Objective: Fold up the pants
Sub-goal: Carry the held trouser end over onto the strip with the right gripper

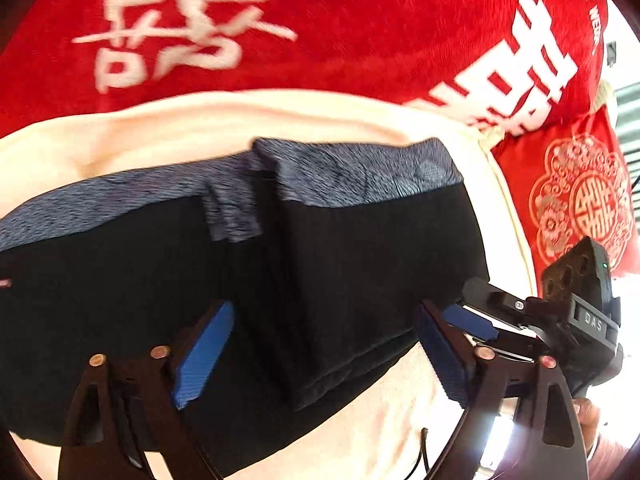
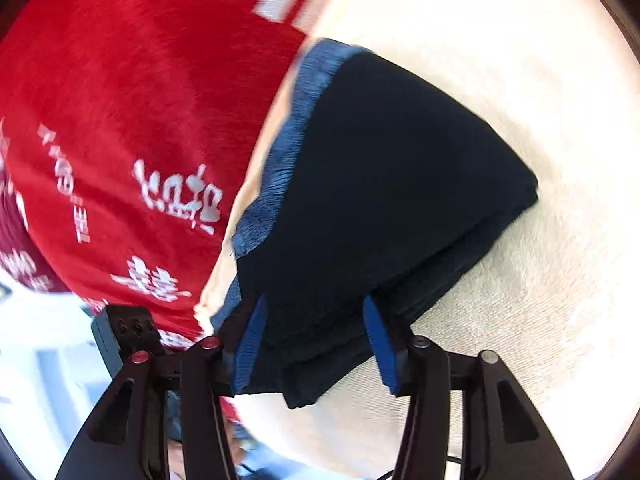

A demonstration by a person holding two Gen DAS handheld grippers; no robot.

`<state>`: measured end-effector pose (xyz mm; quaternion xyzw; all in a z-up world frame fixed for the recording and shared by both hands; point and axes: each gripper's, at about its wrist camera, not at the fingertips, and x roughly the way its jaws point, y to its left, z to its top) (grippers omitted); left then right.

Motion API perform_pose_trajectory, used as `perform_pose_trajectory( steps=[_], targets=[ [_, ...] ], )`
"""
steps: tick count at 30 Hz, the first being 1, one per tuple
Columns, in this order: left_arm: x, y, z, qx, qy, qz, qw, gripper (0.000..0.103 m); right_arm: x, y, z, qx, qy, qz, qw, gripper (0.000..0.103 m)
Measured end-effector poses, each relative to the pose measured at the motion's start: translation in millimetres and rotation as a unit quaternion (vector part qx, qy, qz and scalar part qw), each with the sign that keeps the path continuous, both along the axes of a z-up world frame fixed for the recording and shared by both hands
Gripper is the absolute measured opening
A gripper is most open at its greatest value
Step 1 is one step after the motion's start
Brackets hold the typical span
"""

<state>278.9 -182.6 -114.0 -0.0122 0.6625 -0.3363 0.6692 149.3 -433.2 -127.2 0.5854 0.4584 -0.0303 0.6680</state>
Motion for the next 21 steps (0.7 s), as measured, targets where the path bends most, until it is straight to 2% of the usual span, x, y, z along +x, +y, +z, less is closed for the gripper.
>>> perform_pose_trajectory(
  steps=[2,3,4,5,6,9,12,15,17,19,20,21],
  targets=[
    [-12.0,-11.0,-0.9,0.011,0.012,-0.007,0.9998,0.068,-1.2,-1.8,-9.9,0.026,-0.003,-0.02,0.999,0.047],
    [-12.6,-15.3,-5.1,0.013,0.017,-0.009,0.9997,0.055,0.8,-4.1,-13.9,0.033,-0.003,-0.026,0.999,0.038],
    [-12.3,-18.4,-8.2,0.02,0.019,-0.011,0.9996,0.051,3.8,-6.4,-19.2,0.041,0.0,-0.034,0.999,0.029],
    [-11.9,-23.7,-10.1,0.024,0.02,-0.012,0.9994,0.042,6.6,-8.9,-23.8,0.049,0.008,-0.041,0.998,0.004],
    [-11.3,-24.1,-9.7,0.027,0.02,-0.009,0.9994,0.039,11.5,-7.4,-23.3,0.051,0.012,-0.044,0.998,0.005],
    [-13.2,-15.9,2.7,0.019,0.017,0.003,0.9997,0.039,16.7,0.5,-0.9,0.026,-0.014,-0.009,1.0,0.005],
    [-27.8,1.1,11.5,0.022,0.005,0.004,0.9997,0.039,16.0,13.3,11.7,0.002,-0.01,0.04,0.999,0.005],
    [-43.3,6.7,-9.2,0.065,-0.011,-0.002,0.9978,0.039,20.0,24.0,-6.6,-0.014,0.02,0.063,0.998,0.005],
    [-47.5,14.3,-12.3,0.055,-0.032,0.012,0.9979,0.039,25.6,27.8,-23.2,-0.031,0.031,0.074,0.996,0.004],
    [-50.2,14.9,-9.0,0.058,-0.042,0.015,0.9973,0.041,30.1,29.7,-25.5,-0.03,0.026,0.076,0.996,0.005],
    [-51.4,15.0,-7.0,0.059,-0.043,0.016,0.9972,0.048,34.1,33.0,-20.6,-0.04,0.024,0.091,0.995,0.006],
    [-53.0,16.7,-3.6,0.067,-0.048,0.023,0.9963,0.066,34.8,34.0,-17.3,-0.047,0.023,0.104,0.993,0.009]
  ],
)
